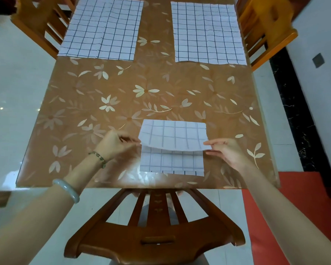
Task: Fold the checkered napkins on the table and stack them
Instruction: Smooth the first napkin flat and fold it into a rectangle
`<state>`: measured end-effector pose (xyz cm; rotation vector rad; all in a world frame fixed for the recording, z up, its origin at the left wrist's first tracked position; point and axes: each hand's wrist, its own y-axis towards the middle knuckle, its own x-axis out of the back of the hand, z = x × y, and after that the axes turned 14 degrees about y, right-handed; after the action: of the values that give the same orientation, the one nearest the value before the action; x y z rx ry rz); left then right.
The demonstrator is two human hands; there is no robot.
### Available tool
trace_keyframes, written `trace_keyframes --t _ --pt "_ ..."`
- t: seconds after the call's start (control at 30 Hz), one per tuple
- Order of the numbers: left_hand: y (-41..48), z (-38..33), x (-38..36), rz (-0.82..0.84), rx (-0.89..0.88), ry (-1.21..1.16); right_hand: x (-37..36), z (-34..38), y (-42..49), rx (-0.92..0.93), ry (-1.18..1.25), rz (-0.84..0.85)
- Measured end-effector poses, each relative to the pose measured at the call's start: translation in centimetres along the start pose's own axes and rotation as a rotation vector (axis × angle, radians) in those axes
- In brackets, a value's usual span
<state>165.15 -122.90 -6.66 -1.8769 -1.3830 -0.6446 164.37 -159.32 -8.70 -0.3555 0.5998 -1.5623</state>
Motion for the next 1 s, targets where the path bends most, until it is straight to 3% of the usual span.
trace_keyframes --t 0.13,0.27,0.43,0.63,1.0 --pt "-1.6 0.6 -1.9 0.039 0.079 -0.013 -0.2 -1.3 -0.9 -0.065 0.077 -0.028" --pt "-2.2 1.3 -3.9 0.102 0.204 -0.118 -0.7 -3.1 -1.1 -0.089 -0.090 -0.101" --pt "-1.9 1.7 -6.2 0.069 0.342 -0.164 -1.8 -5.0 -0.9 -0.103 -0.154 -0.178" --pt "-0.9 2.8 -7.6 0.123 0.504 -0.180 -2.1 -6.4 -0.5 -0.024 -0.463 -0.234" --pt "-0.6 4.0 -8.4 0.150 0.460 -0.060 -2.8 -6.9 -1.1 0.070 -0.710 -0.178"
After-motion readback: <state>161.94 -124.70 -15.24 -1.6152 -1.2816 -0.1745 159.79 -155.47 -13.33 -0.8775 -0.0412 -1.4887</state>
